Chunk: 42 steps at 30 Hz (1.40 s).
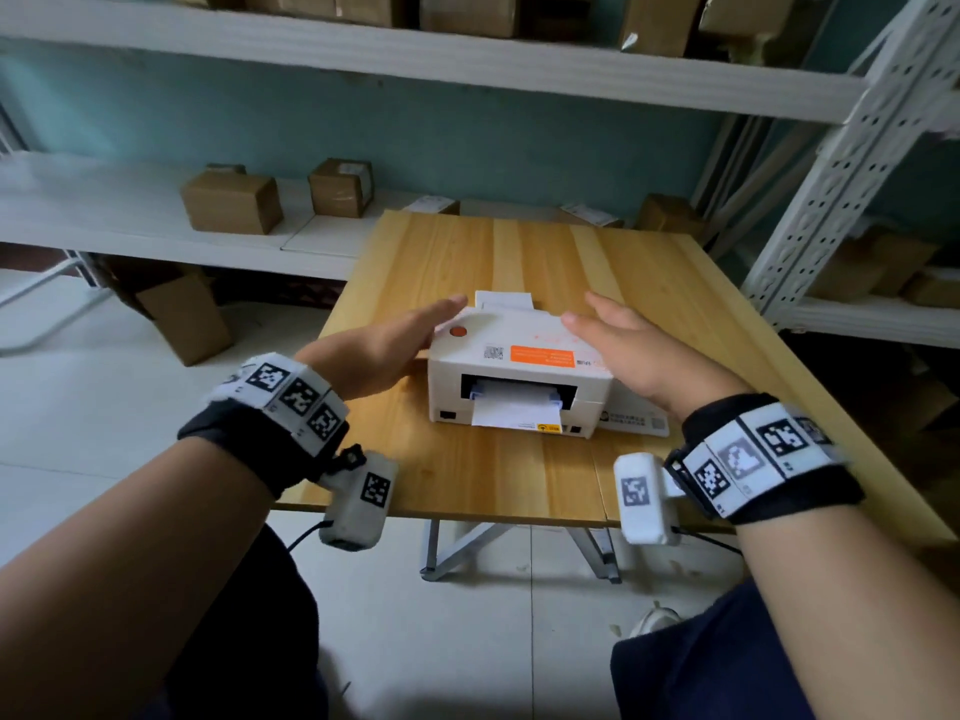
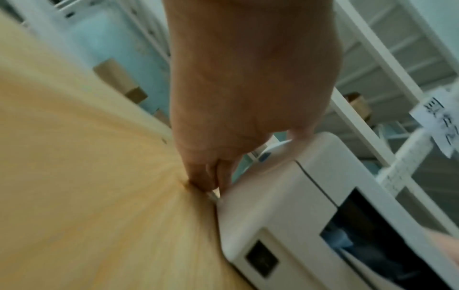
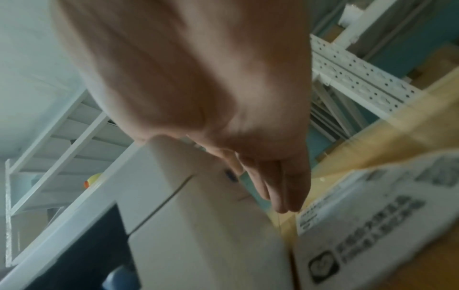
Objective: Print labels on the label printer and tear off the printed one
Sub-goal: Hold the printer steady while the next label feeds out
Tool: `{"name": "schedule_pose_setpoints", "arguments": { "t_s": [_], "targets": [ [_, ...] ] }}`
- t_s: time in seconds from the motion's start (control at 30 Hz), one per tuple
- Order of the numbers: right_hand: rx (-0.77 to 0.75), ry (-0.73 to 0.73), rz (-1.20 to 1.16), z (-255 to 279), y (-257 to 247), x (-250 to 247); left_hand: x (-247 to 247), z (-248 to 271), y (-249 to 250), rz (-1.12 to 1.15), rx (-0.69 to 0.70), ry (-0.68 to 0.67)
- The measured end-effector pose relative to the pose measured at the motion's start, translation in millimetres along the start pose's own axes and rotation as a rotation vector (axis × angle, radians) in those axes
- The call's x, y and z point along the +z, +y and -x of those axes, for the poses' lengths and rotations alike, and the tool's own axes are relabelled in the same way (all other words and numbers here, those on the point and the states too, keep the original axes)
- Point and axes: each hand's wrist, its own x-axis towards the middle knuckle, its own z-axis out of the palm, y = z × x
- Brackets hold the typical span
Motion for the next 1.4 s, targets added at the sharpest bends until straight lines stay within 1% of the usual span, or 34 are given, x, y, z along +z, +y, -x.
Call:
{"name": "schedule_pose_setpoints", "arguments": {
  "t_s": [0.07,0.13,0.2,0.27,0.37,0.43,0.53,0.6,0.8,0.97,1.13,1.2,1.3,1.37,1.4],
  "targets": [
    [-0.015,0.014,0.024,8,1,-1,0,6,7,-0.069,0.017,0.072],
    [-0.055,0.032,0.105,18,0,0,-3,9,11,-0.188,0.114,0.197],
    [-0.099,0.046,0.200,28,-4,1,-2,15,15,-0.356,0.228,0.324],
    [-0.126,0.045,0.291,39,-10,1,3,22,23,-0.495,0.288,0.372],
    [-0.135,0.026,0.428,48,-15,0,12,29,33,-0.708,0.300,0.369],
    [-0.109,0.017,0.487,50,-17,-3,16,34,36,-0.838,0.295,0.330],
    [-0.035,-0.061,0.444,52,-21,-3,23,37,28,-1.057,0.300,0.227],
    [0.012,-0.108,0.396,53,-23,-1,27,38,21,-1.141,0.302,0.165],
    [0.059,-0.093,0.370,51,-23,7,17,36,14,-1.082,0.310,0.150],
    [0.046,-0.060,0.349,45,-18,12,15,31,10,-1.098,0.315,0.157],
    [0.021,-0.028,0.323,43,-15,15,19,26,12,-1.053,0.313,0.167],
    [0.014,-0.028,0.305,43,-13,16,18,25,14,-1.082,0.311,0.185],
    [0.004,-0.026,0.287,40,-11,16,15,23,20,-1.125,0.271,0.163],
    [-0.004,-0.020,0.289,39,-11,16,12,23,21,-1.167,0.283,0.156],
    [-0.011,-0.016,0.289,38,-11,16,11,22,20,-1.202,0.309,0.153]
  ]
}}
